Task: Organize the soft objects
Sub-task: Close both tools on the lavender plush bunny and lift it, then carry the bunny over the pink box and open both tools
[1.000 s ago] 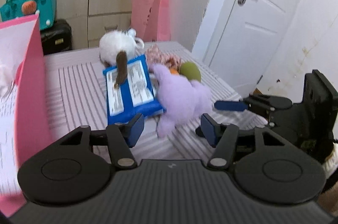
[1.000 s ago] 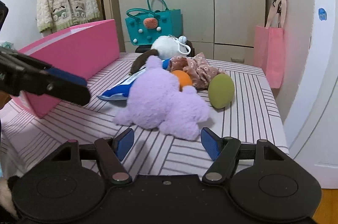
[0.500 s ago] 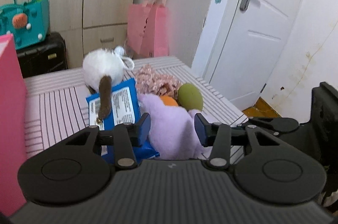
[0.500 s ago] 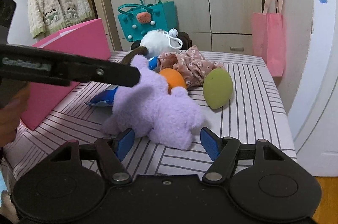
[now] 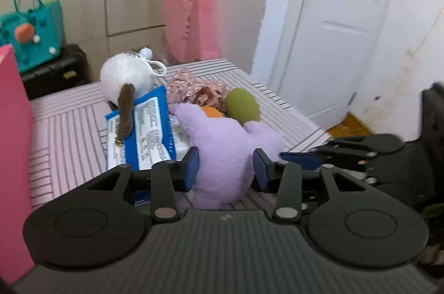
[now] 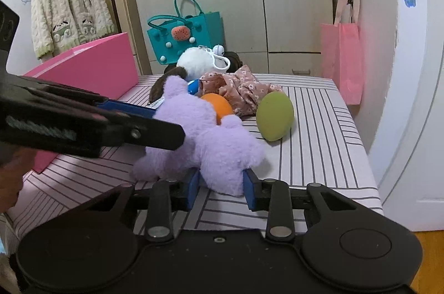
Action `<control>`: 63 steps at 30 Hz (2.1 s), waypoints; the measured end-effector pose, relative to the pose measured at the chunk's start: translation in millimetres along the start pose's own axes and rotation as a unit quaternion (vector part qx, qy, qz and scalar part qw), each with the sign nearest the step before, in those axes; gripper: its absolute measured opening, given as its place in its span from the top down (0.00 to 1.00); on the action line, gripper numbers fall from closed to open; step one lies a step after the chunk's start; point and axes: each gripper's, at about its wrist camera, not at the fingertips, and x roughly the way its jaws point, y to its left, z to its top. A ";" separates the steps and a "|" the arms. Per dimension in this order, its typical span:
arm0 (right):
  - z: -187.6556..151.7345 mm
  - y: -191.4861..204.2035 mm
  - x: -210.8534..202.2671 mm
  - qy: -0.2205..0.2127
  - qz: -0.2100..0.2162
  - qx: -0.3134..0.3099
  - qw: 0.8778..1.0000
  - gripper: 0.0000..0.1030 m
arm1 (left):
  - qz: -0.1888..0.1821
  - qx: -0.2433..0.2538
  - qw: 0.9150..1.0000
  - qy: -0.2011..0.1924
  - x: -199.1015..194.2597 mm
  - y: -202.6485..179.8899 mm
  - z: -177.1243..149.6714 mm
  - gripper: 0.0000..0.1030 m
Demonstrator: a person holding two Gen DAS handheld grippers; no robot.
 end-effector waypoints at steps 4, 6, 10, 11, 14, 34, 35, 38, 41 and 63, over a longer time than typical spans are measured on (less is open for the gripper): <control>-1.6 2.2 -3.3 -0.009 -0.004 0.002 1.000 0.67 | 0.028 0.006 1.000 -0.009 6.5 -4.8 -4.0 0.60; -2.6 2.9 -3.9 -0.010 -0.006 0.001 1.000 0.68 | 0.030 0.001 0.999 -0.013 6.8 -5.5 -4.5 0.58; -3.4 2.1 -4.0 -0.009 -0.004 0.003 1.000 0.68 | 0.031 -0.017 0.999 -0.015 6.3 -4.3 -5.0 0.56; -3.5 1.8 -4.2 -0.009 -0.002 0.004 1.000 0.68 | 0.030 -0.015 0.999 -0.014 5.1 -5.1 -5.2 0.56; -4.5 2.6 -6.4 -0.008 0.003 0.005 1.000 0.68 | 0.021 -0.022 1.000 -0.005 1.3 -6.8 -5.1 0.56; -6.0 42.2 -67.6 0.052 0.077 0.035 0.995 0.59 | -0.001 -0.062 0.996 0.058 -85.6 -8.2 -32.2 0.58; -6.1 46.1 -70.1 0.059 0.084 0.039 0.994 0.59 | 0.000 -0.067 0.996 0.061 -92.9 -6.2 -34.9 0.58; -7.2 59.4 -80.3 0.073 0.122 0.045 0.989 0.60 | 0.008 -0.068 0.996 0.055 -120.9 -1.7 -44.2 0.58; -5.1 79.0 -89.4 0.079 0.136 0.027 0.987 0.62 | -0.004 -0.089 0.994 0.071 -144.9 8.9 -53.1 0.58; 50.7 217.5 -96.9 0.118 0.233 -0.124 0.957 0.62 | 0.141 -0.102 0.984 0.047 -273.2 51.3 -68.8 0.58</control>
